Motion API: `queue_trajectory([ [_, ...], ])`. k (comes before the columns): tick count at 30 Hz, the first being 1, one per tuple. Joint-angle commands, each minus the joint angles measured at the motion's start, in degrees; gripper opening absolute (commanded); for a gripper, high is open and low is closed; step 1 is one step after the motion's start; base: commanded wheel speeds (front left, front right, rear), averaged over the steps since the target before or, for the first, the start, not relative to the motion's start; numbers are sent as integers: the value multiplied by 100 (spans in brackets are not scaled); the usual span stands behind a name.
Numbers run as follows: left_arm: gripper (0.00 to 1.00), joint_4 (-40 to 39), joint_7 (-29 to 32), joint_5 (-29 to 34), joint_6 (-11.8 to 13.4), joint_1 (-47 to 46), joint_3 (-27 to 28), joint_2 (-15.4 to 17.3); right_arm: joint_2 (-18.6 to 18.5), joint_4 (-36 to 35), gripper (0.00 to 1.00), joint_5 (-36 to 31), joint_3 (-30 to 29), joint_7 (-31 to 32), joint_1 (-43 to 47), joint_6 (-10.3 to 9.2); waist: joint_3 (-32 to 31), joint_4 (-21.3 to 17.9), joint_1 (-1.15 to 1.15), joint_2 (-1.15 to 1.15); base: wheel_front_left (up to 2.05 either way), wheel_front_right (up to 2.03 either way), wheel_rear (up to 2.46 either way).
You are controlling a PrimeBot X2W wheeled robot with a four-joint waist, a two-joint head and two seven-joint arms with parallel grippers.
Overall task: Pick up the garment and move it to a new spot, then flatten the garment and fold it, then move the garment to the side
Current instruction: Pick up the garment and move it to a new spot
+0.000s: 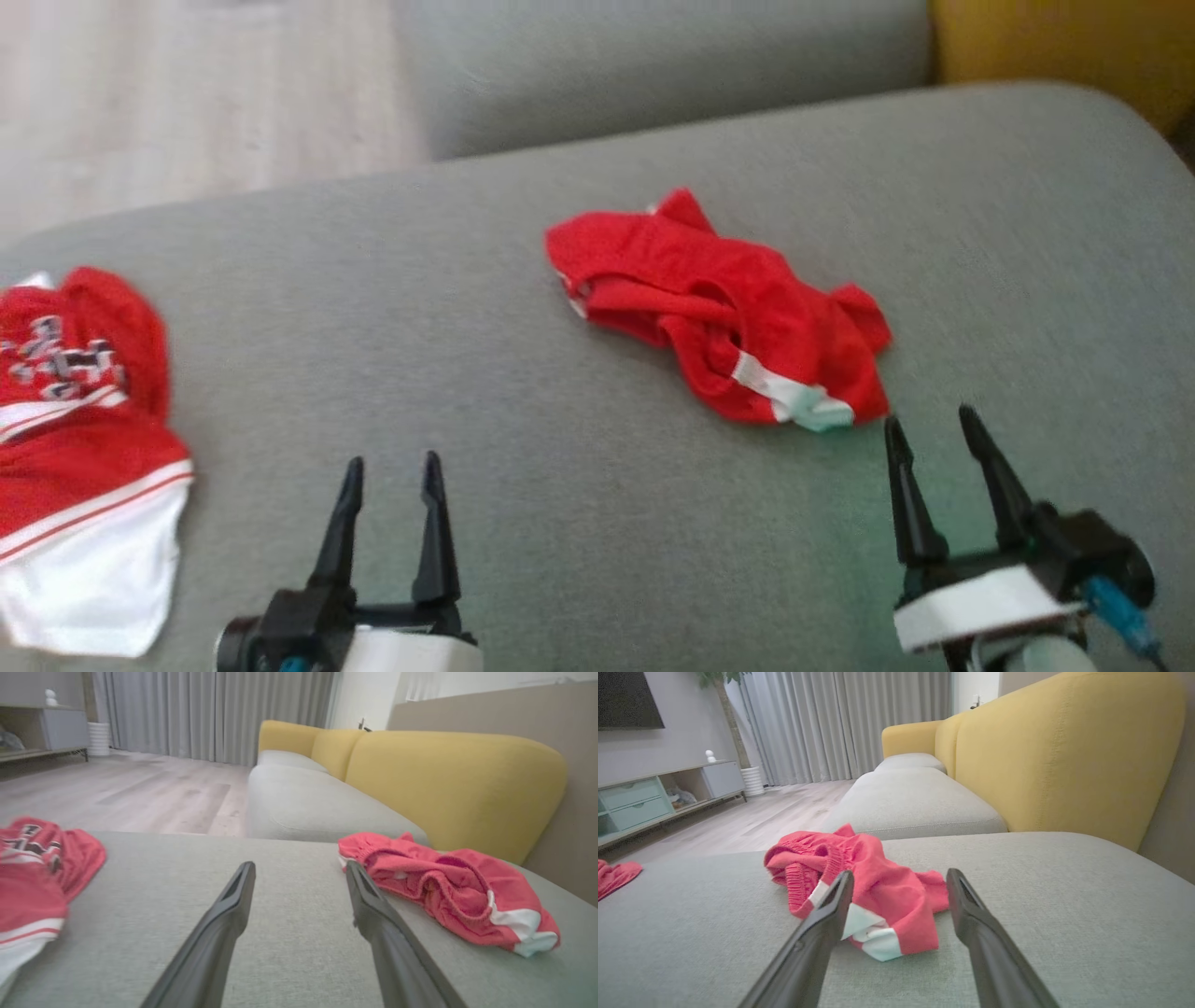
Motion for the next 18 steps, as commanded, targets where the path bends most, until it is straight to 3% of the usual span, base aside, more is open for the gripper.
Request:
queue_trajectory([
  [1, 100, -251, -69, 35, 45, -190, 212, -8, -24, -205, 100, -61, 117, -14, -78, -4, -340, 327, 1, 0, 0, 0, 0],
  [7, 100, -622, -69, 319, 49, 241, 242, -9, -24, -254, 100, -168, -41, -14, 329, -4, -692, 540, 1, 0, 0, 0, 0],
  [18, 100, -504, -70, 622, -88, 479, 233, -9, -24, -266, 100, -207, -221, -14, 687, -4, -958, 581, 1, 0, 0, 0, 0],
])
